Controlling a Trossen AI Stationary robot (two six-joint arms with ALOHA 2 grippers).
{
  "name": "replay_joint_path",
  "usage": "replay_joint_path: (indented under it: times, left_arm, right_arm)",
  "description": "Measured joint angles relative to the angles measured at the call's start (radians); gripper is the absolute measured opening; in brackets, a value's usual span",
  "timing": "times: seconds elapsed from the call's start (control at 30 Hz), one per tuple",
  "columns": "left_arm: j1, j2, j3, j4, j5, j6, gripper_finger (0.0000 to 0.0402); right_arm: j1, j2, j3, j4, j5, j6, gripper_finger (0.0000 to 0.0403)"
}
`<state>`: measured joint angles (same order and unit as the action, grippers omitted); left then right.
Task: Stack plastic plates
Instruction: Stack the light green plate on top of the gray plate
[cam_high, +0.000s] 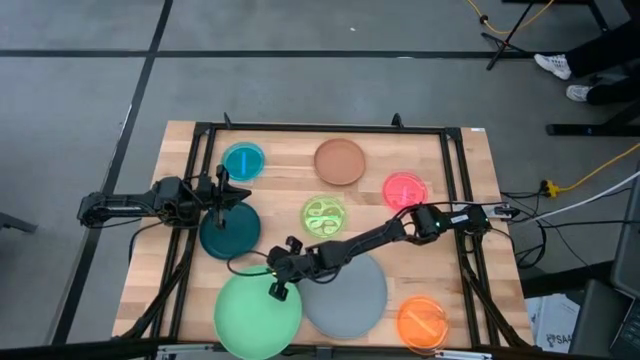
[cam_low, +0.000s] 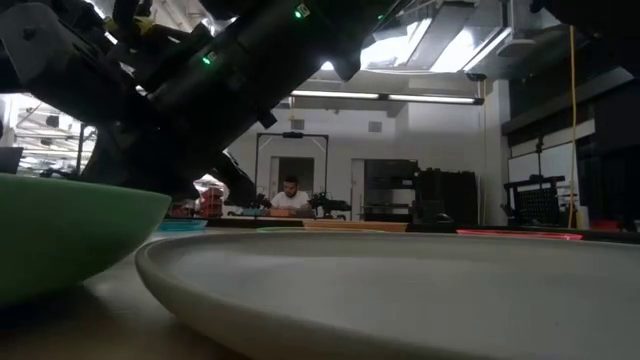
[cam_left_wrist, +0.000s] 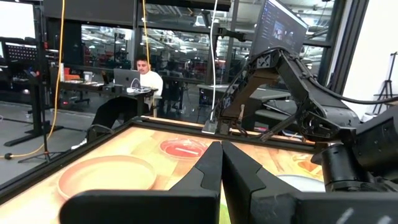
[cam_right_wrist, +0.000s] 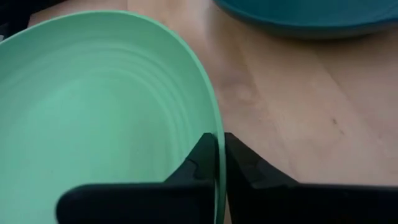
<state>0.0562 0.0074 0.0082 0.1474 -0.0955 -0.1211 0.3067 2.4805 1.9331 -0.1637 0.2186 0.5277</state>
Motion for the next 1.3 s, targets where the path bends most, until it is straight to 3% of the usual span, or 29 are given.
replay_joint_path:
  times: [0.43,1.3]
  left_arm:
    - [0.000,0.000,0.000,0.021,0.000,-0.001,0.0000]
    - [0.000,0.000,0.000,0.018,0.000,-0.001,0.0000]
  right_arm:
    - [0.000,-0.007,-0.001,0.079,-0.010,-0.044,0.0001]
    - [0.009,-0.190,-0.001,-0.192,0.050,-0.159,0.0002]
